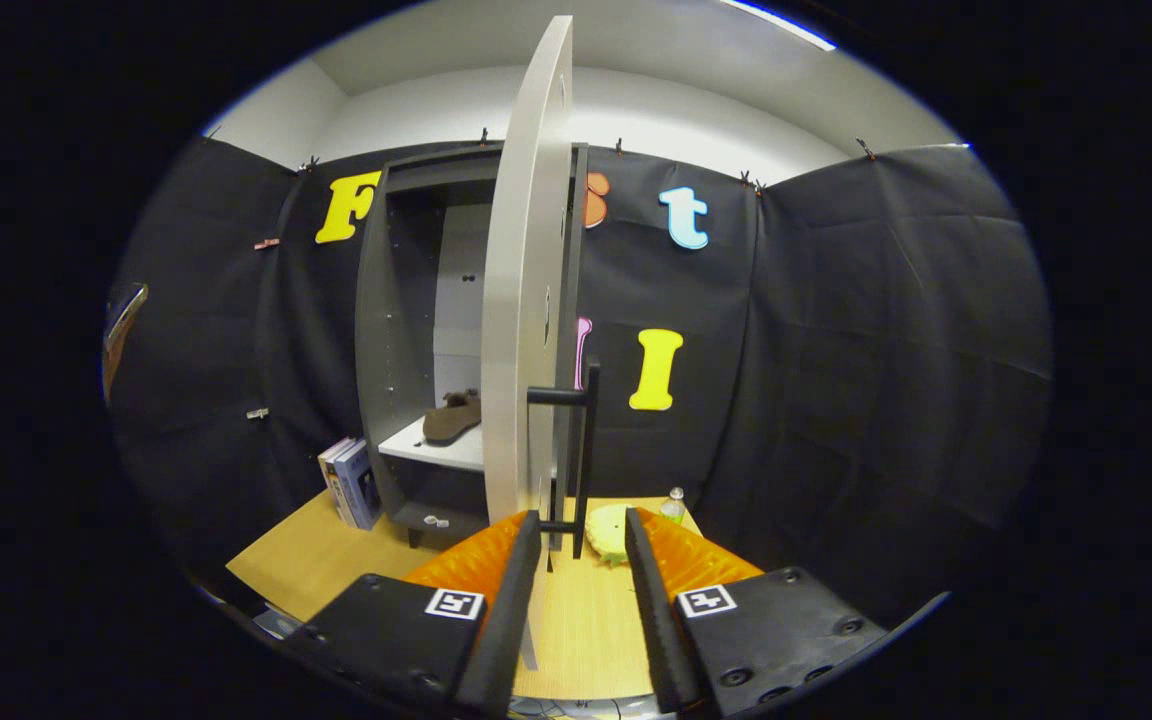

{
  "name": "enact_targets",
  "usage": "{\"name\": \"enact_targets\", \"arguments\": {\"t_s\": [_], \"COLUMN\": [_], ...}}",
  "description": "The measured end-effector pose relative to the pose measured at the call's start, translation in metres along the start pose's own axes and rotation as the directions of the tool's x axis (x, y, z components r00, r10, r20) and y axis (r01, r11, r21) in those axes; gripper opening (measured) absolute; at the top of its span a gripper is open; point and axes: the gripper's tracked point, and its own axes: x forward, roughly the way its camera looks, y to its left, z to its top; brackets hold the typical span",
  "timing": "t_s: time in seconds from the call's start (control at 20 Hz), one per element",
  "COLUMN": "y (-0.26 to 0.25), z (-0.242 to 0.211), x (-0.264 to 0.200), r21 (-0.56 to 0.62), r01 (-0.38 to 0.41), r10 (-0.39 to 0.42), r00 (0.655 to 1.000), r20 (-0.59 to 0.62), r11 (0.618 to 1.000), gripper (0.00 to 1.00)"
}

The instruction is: Open the shoe cabinet door, grab the shoes and put them into the shoe cabinet, then close the shoe cabinet door.

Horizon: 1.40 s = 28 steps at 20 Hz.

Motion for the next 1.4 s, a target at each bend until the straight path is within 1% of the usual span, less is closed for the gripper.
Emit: {"name": "enact_targets", "arguments": {"t_s": [0.05, 0.1, 0.15, 0.2, 0.3, 0.4, 0.5, 0.6, 0.7, 0.85, 0.95, 1.1, 1.15, 1.4], "y": [0.008, 0.019, 0.028, 0.038, 0.062, 0.090, 0.123, 0.153, 0.181, 0.211, 0.226, 0.236, 0.237, 0.239], "z": [-0.008, -0.014, -0.020, -0.026, -0.043, -0.069, -0.093, -0.123, -0.160, -0.214, -0.254, -0.311, -0.327, -0.391], "x": [-0.008, -0.015, -0.020, -0.022, -0.022, -0.016, -0.006, 0.011, 0.032, 0.061, 0.075, 0.096, 0.104, 0.148], "r21": [0.005, 0.010, 0.017, 0.034, 0.076, 0.112, 0.140, 0.134, 0.123, 0.160, 0.199, 0.250, 0.259, 0.261], "r01": [-0.027, -0.049, -0.070, -0.084, -0.111, -0.131, -0.165, -0.195, -0.215, -0.215, -0.195, -0.143, -0.122, -0.046], "r10": [0.028, 0.049, 0.071, 0.087, 0.120, 0.150, 0.192, 0.224, 0.243, 0.263, 0.268, 0.262, 0.254, 0.203], "r00": [0.999, 0.997, 0.994, 0.991, 0.984, 0.973, 0.959, 0.941, 0.917, 0.873, 0.840, 0.792, 0.781, 0.759], "r20": [-0.034, -0.058, -0.079, -0.097, -0.131, -0.178, -0.208, -0.252, -0.316, -0.411, -0.471, -0.551, -0.570, -0.619], "r11": [1.000, 0.999, 0.997, 0.996, 0.991, 0.985, 0.976, 0.972, 0.969, 0.964, 0.960, 0.958, 0.958, 0.964], "gripper": [0.62, 0.72, 0.77, 0.85, 0.92, 0.96, 0.98, 0.98, 0.98, 0.98, 0.98, 0.99, 0.99, 0.99]}}
